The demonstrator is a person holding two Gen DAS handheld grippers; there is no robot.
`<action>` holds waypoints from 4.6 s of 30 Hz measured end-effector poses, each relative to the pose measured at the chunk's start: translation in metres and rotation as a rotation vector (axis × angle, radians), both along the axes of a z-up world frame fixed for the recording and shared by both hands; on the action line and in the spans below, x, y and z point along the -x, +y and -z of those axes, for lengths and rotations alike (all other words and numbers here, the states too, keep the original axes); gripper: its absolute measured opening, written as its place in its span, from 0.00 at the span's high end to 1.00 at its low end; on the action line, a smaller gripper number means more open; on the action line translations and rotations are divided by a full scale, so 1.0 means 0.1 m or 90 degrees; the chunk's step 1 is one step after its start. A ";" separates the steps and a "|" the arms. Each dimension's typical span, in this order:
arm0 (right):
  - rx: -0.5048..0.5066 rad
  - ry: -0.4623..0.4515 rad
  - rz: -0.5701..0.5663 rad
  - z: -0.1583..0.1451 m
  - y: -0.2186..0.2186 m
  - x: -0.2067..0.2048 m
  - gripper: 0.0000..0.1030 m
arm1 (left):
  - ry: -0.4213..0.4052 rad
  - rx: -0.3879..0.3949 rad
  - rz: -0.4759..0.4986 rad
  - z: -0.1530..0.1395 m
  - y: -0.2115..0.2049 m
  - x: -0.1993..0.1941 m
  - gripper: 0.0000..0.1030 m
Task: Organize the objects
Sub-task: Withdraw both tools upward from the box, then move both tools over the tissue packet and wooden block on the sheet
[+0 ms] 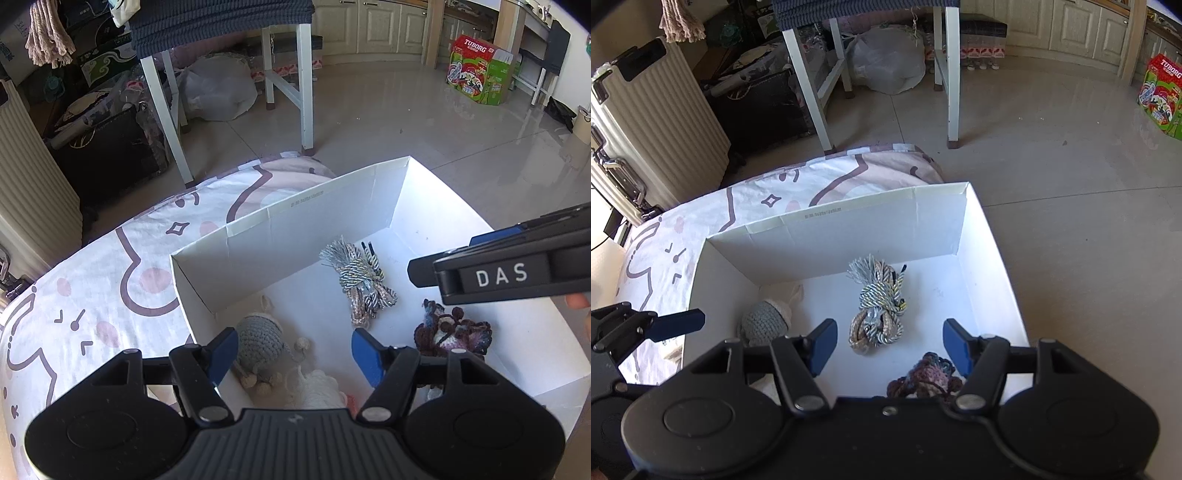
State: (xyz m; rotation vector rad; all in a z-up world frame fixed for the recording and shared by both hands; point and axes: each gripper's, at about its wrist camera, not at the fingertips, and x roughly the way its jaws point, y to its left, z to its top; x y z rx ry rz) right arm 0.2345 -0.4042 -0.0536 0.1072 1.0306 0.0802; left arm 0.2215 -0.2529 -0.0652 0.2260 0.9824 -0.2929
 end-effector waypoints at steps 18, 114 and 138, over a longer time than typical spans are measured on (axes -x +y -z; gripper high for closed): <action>0.028 -0.070 -0.005 -0.43 -0.02 0.54 0.36 | -0.028 0.033 -0.023 -0.42 0.23 0.40 0.33; 0.056 -0.190 -0.165 -0.54 1.61 1.15 0.00 | -0.078 0.097 -0.271 -0.51 2.51 1.14 0.00; 0.096 -0.226 -0.242 -0.43 1.90 0.90 0.00 | -0.061 0.103 -0.309 -0.36 2.67 0.94 0.00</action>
